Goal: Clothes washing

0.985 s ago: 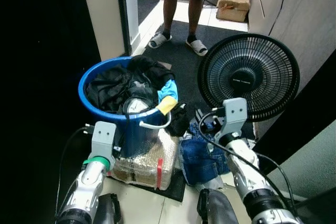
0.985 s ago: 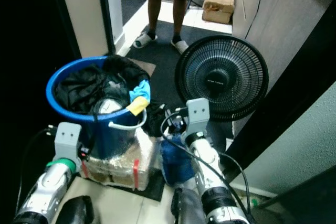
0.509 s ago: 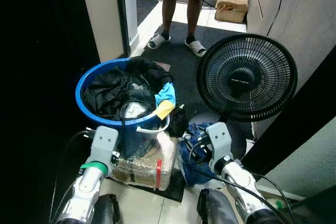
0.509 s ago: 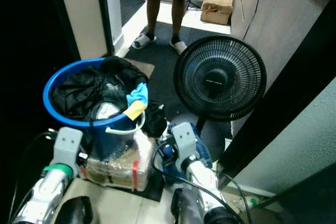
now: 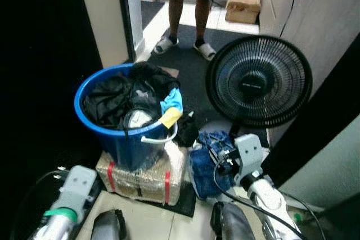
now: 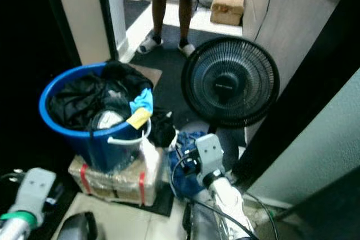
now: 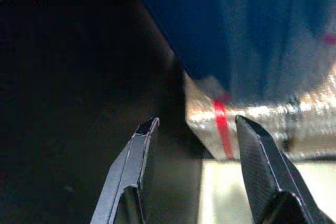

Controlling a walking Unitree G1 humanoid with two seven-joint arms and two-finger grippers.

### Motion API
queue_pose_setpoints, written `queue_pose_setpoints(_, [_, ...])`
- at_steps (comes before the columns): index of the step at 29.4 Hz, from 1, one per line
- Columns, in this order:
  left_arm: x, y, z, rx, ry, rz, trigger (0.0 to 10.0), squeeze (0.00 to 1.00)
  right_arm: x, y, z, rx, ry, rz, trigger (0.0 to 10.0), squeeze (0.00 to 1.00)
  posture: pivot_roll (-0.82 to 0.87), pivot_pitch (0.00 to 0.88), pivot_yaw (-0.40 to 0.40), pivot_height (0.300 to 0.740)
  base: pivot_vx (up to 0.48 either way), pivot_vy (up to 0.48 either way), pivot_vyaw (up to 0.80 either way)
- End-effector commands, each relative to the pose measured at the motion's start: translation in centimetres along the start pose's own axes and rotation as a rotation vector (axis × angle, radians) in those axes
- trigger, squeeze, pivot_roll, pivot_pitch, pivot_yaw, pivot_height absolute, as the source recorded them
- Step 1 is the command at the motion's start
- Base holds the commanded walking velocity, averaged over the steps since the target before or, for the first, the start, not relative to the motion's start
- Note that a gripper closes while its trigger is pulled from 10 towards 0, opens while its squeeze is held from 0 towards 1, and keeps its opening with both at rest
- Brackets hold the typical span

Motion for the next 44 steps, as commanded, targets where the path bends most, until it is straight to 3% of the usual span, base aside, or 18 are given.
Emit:
queue_pose_setpoints(1, [-0.1, -1.0, 0.2, -0.022, 0.003, 0.011, 10.0, 0.00, -0.7, -1.2, -0.1, 0.004, 0.001, 0.022, 10.0, 0.00, 0.08, 0.072, -0.010, 0.510, 0.000, 0.000, 0.00])
queue_pose_setpoints(8, [2.6, -2.3, -0.8, -0.081, -0.003, -0.070, 10.0, 0.00, 0.4, -2.9, -1.2, -0.022, -0.001, -0.007, 10.0, 0.00, 0.08, 0.079, -0.005, 0.510, 0.000, 0.000, 0.00])
queue_pose_setpoints(10, [5.2, -2.0, -0.6, -0.060, -0.047, -0.138, 10.0, 0.00, 2.2, -3.3, -2.5, -0.073, 0.017, -0.046, 10.0, 0.00, 0.07, 0.085, 0.002, 0.510, 0.000, 0.000, 0.00])
queue_pose_setpoints(11, [5.2, -2.0, -0.6, -0.060, -0.047, -0.138, 10.0, 0.00, 2.2, -3.3, -2.5, -0.073, 0.017, -0.046, 10.0, 0.00, 0.07, 0.085, 0.002, 0.510, 0.000, 0.000, 0.00])
queue_pose_setpoints(16, [11.9, -0.9, -0.5, -0.071, -0.141, -0.281, 10.0, 0.00, 8.1, -3.3, -5.5, -0.140, 0.031, -0.189, 10.0, 0.00, 0.06, 0.089, 0.010, 0.510, 0.000, 0.000, 0.00])
queue_pose_setpoints(18, [12.8, -0.8, -0.6, -0.079, -0.155, -0.300, 10.0, 0.00, 8.9, -3.2, -5.8, -0.145, 0.034, -0.210, 10.0, 0.00, 0.06, 0.089, 0.011, 0.510, 0.000, 0.000, 0.00])
queue_pose_setpoints(20, [17.2, 0.3, -3.2, -0.142, -0.234, -0.389, 10.0, 0.00, 11.8, -1.8, -6.8, -0.175, 0.028, -0.283, 10.0, 0.00, 0.06, 0.084, 0.016, 0.510, 0.000, 0.000, 0.00])
queue_pose_setpoints(22, [18.0, 0.5, -3.9, -0.158, -0.248, -0.405, 10.0, 0.00, 12.3, -1.3, -6.9, -0.182, 0.033, -0.293, 10.0, 0.00, 0.06, 0.084, 0.016, 0.510, 0.000, 0.000, 0.00])
queue_pose_setpoints(26, [20.9, 3.2, -6.8, -0.176, -0.325, -0.440, 10.0, 0.00, 12.9, 1.9, -6.3, -0.203, 0.103, -0.301, 10.0, 0.00, 0.06, 0.084, 0.009, 0.510, 0.000, 0.000, 0.00])
queue_pose_setpoints(29, [21.6, 4.1, -7.4, -0.180, -0.360, -0.437, 10.0, 0.00, 12.8, 3.0, -5.7, -0.194, 0.123, -0.282, 10.0, 0.00, 0.06, 0.086, 0.005, 0.510, 0.000, 0.000, 0.00])
queue_pose_setpoints(30, [22.6, 5.1, -8.1, -0.180, -0.380, -0.441, 10.0, 0.00, 12.7, 4.3, -5.0, -0.180, 0.140, -0.263, 10.0, 0.00, 0.06, 0.092, -0.004, 0.510, 0.000, 0.000, 0.00])
queue_pose_setpoints(32, [22.6, 5.1, -8.1, -0.180, -0.380, -0.441, 10.0, 0.00, 12.7, 4.3, -5.0, -0.180, 0.140, -0.263, 10.0, 0.00, 0.06, 0.092, -0.004, 0.510, 0.000, 0.000, 0.00])
queue_pose_setpoints(33, [23.2, 6.1, -9.0, -0.185, -0.378, -0.428, 10.0, 0.00, 12.4, 5.7, -4.3, -0.167, 0.137, -0.235, 10.0, 0.00, 0.06, 0.098, -0.011, 0.510, 0.000, 0.000, 0.00])
queue_pose_setpoints(34, [23.2, 6.1, -9.0, -0.185, -0.378, -0.428, 10.0, 0.00, 12.4, 5.7, -4.3, -0.167, 0.137, -0.235, 10.0, 0.00, 0.06, 0.098, -0.011, 0.510, 0.000, 0.000, 0.00])
queue_pose_setpoints(35, [23.9, 6.9, -10.1, -0.205, -0.383, -0.420, 10.0, 0.00, 12.2, 6.9, -3.6, -0.131, 0.134, -0.208, 10.0, 0.00, 0.07, 0.116, -0.019, 0.510, 0.000, 0.000, 0.00])
queue_pose_setpoints(38, [24.4, 7.4, -11.1, -0.208, -0.366, -0.405, 10.0, 0.00, 11.9, 7.8, -3.0, -0.095, 0.120, -0.184, 10.0, 0.00, 0.08, 0.133, -0.031, 0.510, 0.000, 0.000, 0.00])
queue_pose_setpoints(41, [24.7, 8.5, -13.4, -0.205, -0.376, -0.336, 10.0, 0.00, 10.0, 9.0, -1.4, 0.008, 0.067, -0.092, 10.0, 0.00, 0.10, 0.186, -0.050, 0.510, 0.000, 0.000, 0.00])
queue_pose_setpoints(44, [24.7, 8.9, -13.6, -0.194, -0.404, -0.310, 10.0, 0.00, 9.3, 9.1, -1.2, 0.023, 0.028, -0.069, 10.0, 0.00, 0.10, 0.197, -0.053, 0.510, 0.000, 0.000, 0.00])
Point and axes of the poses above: a point about 5 cm out from each wrist's last joint towards the gripper, its own y axis pointing out of the wrist towards the gripper, its own x axis along the axis of the wrist's last joint, z = x × y, the point moved 6 cm from there along y, pointing out of the wrist towards the gripper, and after that the axes turned 13 degrees about -y, right-handed, at the moved point
